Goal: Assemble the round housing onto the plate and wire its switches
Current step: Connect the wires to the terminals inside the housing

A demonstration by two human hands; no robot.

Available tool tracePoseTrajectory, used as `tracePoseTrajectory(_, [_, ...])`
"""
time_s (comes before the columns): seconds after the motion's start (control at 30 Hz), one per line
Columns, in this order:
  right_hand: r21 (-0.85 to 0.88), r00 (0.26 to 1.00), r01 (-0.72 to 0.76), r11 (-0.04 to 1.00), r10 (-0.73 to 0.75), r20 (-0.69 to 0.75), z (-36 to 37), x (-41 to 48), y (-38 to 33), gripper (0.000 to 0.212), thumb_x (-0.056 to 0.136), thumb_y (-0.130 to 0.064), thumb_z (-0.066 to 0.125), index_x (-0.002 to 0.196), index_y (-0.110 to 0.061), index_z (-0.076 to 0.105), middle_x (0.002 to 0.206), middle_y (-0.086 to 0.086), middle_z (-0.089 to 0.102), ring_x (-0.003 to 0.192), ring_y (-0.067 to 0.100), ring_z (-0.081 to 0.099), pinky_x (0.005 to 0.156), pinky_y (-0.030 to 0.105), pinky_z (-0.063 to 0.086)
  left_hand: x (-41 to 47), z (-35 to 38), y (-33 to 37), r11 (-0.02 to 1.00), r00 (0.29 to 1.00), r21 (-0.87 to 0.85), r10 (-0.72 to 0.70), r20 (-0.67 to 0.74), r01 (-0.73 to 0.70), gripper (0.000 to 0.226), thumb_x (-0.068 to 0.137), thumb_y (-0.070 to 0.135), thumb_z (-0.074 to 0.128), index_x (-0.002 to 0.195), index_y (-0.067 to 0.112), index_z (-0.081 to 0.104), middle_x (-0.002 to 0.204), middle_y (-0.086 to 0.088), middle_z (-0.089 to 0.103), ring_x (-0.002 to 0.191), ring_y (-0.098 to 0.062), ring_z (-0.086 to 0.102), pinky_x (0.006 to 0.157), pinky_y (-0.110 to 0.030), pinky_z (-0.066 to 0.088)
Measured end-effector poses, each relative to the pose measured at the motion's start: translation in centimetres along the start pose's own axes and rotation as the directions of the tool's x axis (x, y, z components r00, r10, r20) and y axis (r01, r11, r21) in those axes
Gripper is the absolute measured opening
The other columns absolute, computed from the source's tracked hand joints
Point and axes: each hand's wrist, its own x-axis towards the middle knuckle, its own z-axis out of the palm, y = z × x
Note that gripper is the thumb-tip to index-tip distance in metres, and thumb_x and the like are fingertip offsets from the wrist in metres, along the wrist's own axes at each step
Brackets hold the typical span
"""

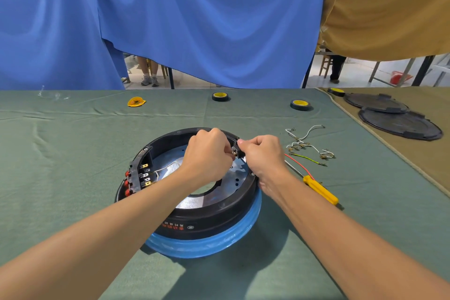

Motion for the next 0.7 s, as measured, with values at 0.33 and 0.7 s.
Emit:
tracePoseTrajectory(0.33, [-0.067, 1.0, -0.009, 0.998, 0.008, -0.015, 0.3, 0.0, -0.3, 0.027, 0.09, -0.023, 0.064, 0.067, -0.012, 0.055, 0.072, 0.004, 0.06, 0.066, 0.017, 0.053, 0.056, 0.028, 0.04, -0.2, -0.5, 0.2, 0.998, 0.999, -0.057, 0.015, 0.038, -0.013, 0.013, 0.093, 0.02, 0.068, 0.09, 0.011, 0.077, 0.085, -0.012, 0.072, 0.086, -0.029, 0.065, 0.079, -0.04, 0.055])
tracePoseTrajectory(0.7, [-0.16, 0.965, -0.057, 0.986, 0.013, -0.264, 1.3, -0.4, -0.2, 0.028, 0.096, -0.022, 0.057, 0.085, 0.001, 0.069, 0.097, 0.016, 0.065, 0.091, 0.031, 0.062, 0.077, 0.039, 0.053, -2.6, -4.8, -7.1, 0.903, 0.892, -0.154, -0.423, -0.162, 0.4, 0.038, 0.09, 0.044, 0.066, 0.106, 0.012, 0.054, 0.101, -0.006, 0.061, 0.103, -0.033, 0.054, 0.076, -0.036, 0.038])
